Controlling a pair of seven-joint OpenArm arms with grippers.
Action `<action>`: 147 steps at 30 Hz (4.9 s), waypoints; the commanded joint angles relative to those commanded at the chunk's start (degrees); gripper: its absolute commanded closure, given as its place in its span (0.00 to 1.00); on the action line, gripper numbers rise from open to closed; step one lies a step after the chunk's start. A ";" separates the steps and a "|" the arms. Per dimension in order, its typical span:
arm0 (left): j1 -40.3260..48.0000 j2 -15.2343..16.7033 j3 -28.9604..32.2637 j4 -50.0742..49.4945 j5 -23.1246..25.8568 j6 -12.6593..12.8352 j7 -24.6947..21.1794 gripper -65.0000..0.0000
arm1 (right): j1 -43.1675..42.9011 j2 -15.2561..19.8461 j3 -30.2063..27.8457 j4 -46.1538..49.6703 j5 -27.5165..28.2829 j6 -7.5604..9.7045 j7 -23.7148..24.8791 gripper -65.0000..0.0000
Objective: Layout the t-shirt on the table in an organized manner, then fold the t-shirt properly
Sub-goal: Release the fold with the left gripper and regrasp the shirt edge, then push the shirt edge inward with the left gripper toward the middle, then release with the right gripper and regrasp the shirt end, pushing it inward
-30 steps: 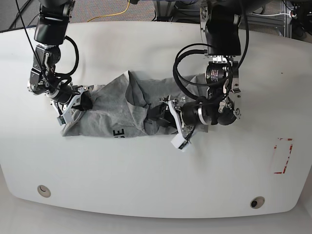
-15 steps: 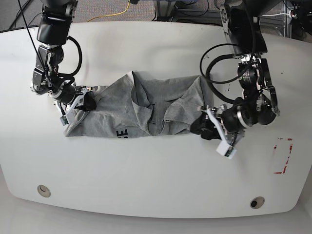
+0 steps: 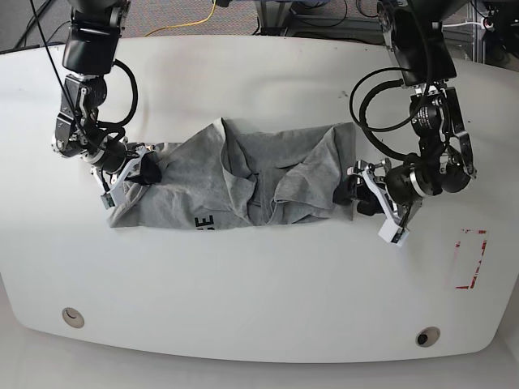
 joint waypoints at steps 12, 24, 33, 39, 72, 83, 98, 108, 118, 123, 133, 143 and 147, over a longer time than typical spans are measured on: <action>0.00 0.00 3.69 -5.89 0.00 0.00 -3.34 0.40 | 0.00 0.00 0.00 0.00 0.00 0.00 0.00 0.83; -0.26 1.93 8.44 -9.41 0.00 0.00 -3.60 0.40 | 0.00 0.00 0.09 0.00 0.00 0.00 0.00 0.83; -0.44 2.11 13.01 -9.49 -0.35 0.00 -3.60 0.72 | 0.00 0.00 0.26 0.00 0.00 0.00 0.00 0.83; -0.53 2.11 13.36 -8.53 -0.44 -0.09 -3.60 0.84 | 0.00 0.00 0.26 0.00 0.00 0.00 0.00 0.83; -6.86 6.59 35.96 -4.13 -0.44 -0.44 -3.25 0.62 | 0.09 0.18 0.35 0.00 0.00 0.00 0.00 0.83; -6.59 -0.26 24.44 -1.58 0.09 -0.26 -6.68 0.62 | 0.53 0.09 0.35 0.00 0.00 0.00 0.00 0.83; -2.99 -5.63 24.62 -4.48 17.23 -0.44 -14.77 0.77 | 0.97 0.09 0.35 0.00 0.00 0.00 0.00 0.83; -2.73 -7.30 24.26 -13.45 18.11 -0.44 -15.12 0.87 | 2.29 0.00 0.44 1.49 0.00 0.00 0.00 0.82; -1.49 -8.53 24.62 -15.47 18.20 -0.44 -16.26 0.87 | 4.92 0.00 9.93 16.62 9.85 0.00 -12.31 0.49; -1.23 -8.53 24.62 -15.47 18.20 -0.44 -16.26 0.87 | 7.74 0.00 17.85 22.95 14.77 0.00 -19.69 0.15; -1.14 -9.32 24.70 -15.12 17.93 -0.88 -16.26 0.87 | 13.36 4.75 22.24 8.35 17.05 0.00 -19.78 0.00; -1.23 -9.23 24.70 -15.03 18.20 -4.66 -16.18 0.87 | 14.95 6.24 22.33 -10.90 16.97 0.00 -13.80 0.00; -1.23 -9.23 24.70 -15.03 18.20 -4.75 -16.18 0.87 | 14.59 5.63 22.33 -14.07 16.97 0.00 -11.96 0.00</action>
